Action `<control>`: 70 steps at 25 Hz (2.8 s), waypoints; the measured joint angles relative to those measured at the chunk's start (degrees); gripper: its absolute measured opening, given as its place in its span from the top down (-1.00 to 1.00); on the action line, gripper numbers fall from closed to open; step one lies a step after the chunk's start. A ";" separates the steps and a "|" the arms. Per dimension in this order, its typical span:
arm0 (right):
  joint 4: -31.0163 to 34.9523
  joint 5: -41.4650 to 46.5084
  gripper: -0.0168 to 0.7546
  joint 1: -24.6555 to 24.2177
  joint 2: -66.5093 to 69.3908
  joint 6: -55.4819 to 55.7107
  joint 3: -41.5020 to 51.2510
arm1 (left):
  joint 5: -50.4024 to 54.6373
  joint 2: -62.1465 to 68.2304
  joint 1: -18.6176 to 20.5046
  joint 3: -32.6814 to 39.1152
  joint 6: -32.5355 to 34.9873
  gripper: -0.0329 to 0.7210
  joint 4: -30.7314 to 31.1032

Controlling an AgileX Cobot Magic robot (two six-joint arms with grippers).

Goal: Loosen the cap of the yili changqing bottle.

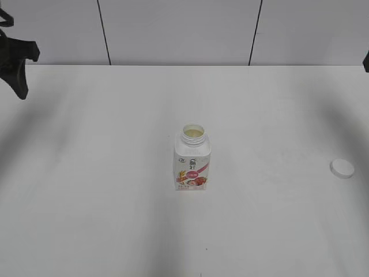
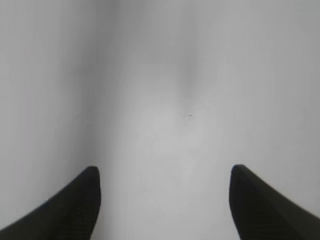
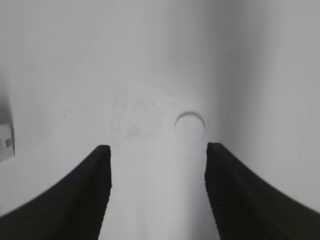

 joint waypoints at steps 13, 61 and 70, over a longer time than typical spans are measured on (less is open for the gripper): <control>0.07 0.00 -0.27 0.00 -23.29 -1.41 26.15 | 2.45 -9.98 0.06 7.86 1.23 -0.38 -0.29; -2.82 -5.54 -0.27 0.00 -97.84 -5.25 58.30 | -6.94 -95.70 0.06 50.97 15.60 -0.25 -10.25; -2.94 -6.70 -0.27 0.00 -97.84 -5.22 58.69 | -6.94 -95.75 0.06 50.97 16.05 -0.25 -10.61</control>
